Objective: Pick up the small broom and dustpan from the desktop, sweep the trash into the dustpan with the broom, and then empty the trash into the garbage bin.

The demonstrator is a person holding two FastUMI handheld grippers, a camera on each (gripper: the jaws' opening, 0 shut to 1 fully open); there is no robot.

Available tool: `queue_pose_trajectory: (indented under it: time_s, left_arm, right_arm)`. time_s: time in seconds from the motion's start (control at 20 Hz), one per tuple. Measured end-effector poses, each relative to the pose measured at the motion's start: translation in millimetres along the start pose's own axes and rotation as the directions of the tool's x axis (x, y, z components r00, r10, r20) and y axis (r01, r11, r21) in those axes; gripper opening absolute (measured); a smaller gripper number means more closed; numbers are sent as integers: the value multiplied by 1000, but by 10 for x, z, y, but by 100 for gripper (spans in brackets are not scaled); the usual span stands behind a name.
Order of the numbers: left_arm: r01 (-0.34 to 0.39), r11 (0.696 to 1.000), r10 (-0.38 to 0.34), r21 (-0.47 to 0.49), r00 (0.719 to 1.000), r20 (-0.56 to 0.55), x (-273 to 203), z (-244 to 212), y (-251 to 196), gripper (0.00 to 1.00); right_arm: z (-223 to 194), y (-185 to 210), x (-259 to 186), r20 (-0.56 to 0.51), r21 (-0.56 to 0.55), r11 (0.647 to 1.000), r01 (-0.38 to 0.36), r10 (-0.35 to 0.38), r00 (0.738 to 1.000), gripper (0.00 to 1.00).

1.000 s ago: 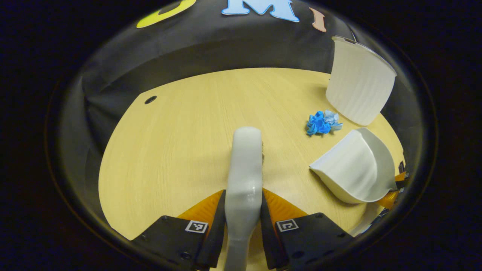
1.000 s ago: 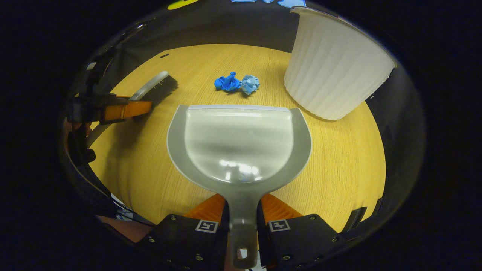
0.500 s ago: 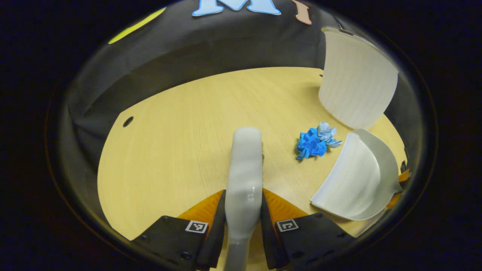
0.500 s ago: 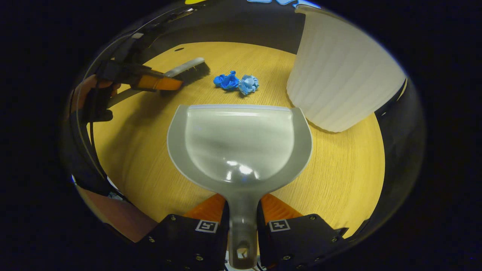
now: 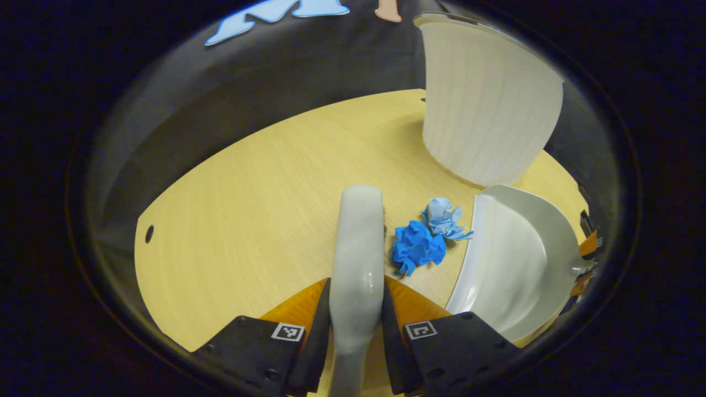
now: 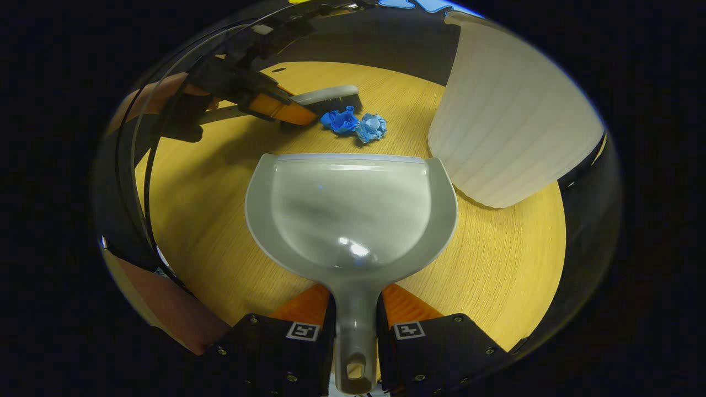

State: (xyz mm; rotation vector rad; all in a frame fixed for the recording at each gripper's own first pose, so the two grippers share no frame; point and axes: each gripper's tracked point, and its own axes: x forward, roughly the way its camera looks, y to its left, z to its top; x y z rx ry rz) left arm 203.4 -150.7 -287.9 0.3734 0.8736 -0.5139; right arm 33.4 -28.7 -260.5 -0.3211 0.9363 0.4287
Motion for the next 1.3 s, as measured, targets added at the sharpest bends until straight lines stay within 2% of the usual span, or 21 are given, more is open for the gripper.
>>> queue_pose_trajectory:
  time_s: [0.15, 0.2, 0.35, 0.4, 0.55, 0.65, 0.7, 0.8, 0.85, 0.95, 1.05, 1.3]
  left_arm:
    - [85, 993, -86, 81, 996, 4, 34, 109, -155, 54]
    - [116, 988, -117, 100, 993, -1, 23, 134, -214, 50]
    - [180, 972, -181, 151, 983, -6, -50, 205, -338, 54]
    - [188, 969, -189, 159, 982, -11, -81, 222, -352, 50]
    - [224, 962, -227, 155, 974, -1, -162, 208, -538, 53]
    - [238, 958, -241, 159, 971, -2, -189, 215, -605, 50]
    - [245, 956, -248, 161, 969, -2, -215, 225, -626, 53]
    - [270, 950, -272, 159, 962, -8, -292, 220, -691, 53]
    - [284, 945, -286, 160, 958, -12, -319, 211, -750, 50]
    - [285, 940, -289, 187, 957, -11, -322, 198, -861, 53]
    - [299, 933, -302, 202, 953, -13, -361, 183, -962, 52]
    - [293, 940, -297, 174, 955, -5, -406, 160, -1016, 53]
  right_arm:
    - [10, 5, 14, 6, 12, 1000, -5, 5, 1000, 35]
    - [8, -7, 13, 9, 12, 1000, -6, 6, 1000, 34]
    - [26, 2, 10, 16, 13, 1000, -3, 3, 1000, 35]
    - [32, 7, 5, 18, 16, 1000, -2, 2, 1000, 35]
    - [12, -5, 21, 26, 27, 1000, -2, 2, 1000, 34]
    - [10, -5, 29, 30, 41, 999, -4, 2, 1000, 34]
    - [18, -4, 22, 31, 50, 999, -5, 3, 1000, 34]
    - [23, -1, 27, 35, 62, 998, -12, 9, 999, 34]
    - [25, 0, 21, 38, 66, 998, -14, 12, 999, 34]
    - [123, 17, -1, 40, 74, 997, -16, 13, 999, 38]
    - [217, 22, 58, 43, 79, 997, -19, 16, 999, 34]
    - [267, -10, 184, 50, 98, 995, -14, 10, 999, 35]
